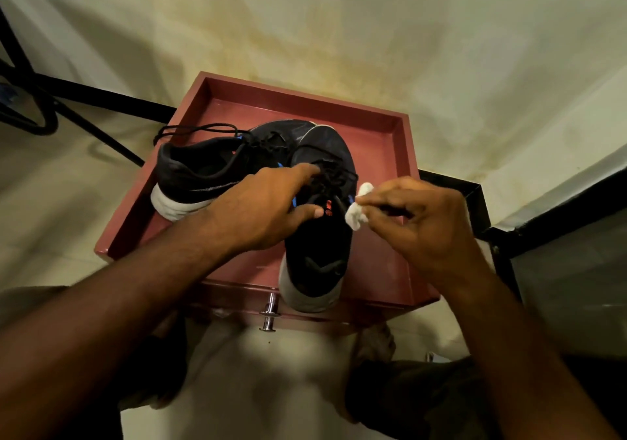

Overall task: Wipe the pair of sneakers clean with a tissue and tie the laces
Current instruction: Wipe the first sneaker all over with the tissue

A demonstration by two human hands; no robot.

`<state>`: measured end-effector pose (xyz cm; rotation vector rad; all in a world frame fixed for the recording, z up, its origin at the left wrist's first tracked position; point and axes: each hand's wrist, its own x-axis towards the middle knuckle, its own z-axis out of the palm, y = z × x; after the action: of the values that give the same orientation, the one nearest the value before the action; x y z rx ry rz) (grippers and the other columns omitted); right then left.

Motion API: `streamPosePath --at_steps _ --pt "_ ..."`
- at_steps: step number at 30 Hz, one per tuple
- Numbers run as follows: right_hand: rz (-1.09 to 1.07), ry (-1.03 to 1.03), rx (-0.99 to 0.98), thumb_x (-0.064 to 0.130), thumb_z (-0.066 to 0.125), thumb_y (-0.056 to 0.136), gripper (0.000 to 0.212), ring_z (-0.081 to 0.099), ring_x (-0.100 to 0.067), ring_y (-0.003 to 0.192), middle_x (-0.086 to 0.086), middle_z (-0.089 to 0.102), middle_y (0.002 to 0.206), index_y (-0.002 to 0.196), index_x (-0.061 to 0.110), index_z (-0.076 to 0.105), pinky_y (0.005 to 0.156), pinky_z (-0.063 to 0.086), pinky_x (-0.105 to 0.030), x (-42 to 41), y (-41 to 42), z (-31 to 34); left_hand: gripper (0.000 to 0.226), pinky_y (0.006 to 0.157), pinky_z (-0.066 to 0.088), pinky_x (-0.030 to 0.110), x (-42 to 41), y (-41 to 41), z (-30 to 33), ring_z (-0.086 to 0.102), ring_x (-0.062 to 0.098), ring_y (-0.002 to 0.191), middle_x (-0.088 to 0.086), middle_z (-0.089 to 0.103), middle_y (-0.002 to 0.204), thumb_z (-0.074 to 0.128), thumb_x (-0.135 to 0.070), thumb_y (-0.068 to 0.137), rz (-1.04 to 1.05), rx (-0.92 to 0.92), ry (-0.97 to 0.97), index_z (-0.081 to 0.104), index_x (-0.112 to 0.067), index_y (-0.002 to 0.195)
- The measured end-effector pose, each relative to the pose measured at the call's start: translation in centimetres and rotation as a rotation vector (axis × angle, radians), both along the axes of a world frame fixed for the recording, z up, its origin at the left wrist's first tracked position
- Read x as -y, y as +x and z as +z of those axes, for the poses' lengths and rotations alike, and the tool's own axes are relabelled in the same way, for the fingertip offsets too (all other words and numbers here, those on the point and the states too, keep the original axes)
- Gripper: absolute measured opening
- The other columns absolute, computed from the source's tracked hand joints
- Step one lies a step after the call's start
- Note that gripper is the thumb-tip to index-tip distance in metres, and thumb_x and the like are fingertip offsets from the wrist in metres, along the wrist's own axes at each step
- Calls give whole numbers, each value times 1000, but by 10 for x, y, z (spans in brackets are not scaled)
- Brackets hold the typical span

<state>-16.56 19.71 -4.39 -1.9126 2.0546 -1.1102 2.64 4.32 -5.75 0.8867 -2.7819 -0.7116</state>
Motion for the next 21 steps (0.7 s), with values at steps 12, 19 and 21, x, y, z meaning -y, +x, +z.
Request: streamPosePath --at_steps 12,19,21 --pt "173 351 442 3 81 85 18 77 -11 92 5 80 95 98 15 84 86 62 -31 -8 11 8 135 119 32 41 2 13 -5 29 26 148 1 20 165 92 -63 54 -351 214 71 4 -52 156" --pt "27 144 420 4 79 85 16 77 -13 86 3 79 92 94 16 83 77 62 -30 -4 20 -2 77 91 50 23 -12 17 10 48 3 117 -14 38 135 86 -60 69 -380 10 113 44 -44 132" --pt "-55 -1 452 2 78 87 16 76 -9 87 3 78 95 95 15 81 76 57 -18 1 25 0 48 89 51 25 -14 17 8 51 10 119 -9 40 135 80 -62 75 -408 31 64 60 -41 113"
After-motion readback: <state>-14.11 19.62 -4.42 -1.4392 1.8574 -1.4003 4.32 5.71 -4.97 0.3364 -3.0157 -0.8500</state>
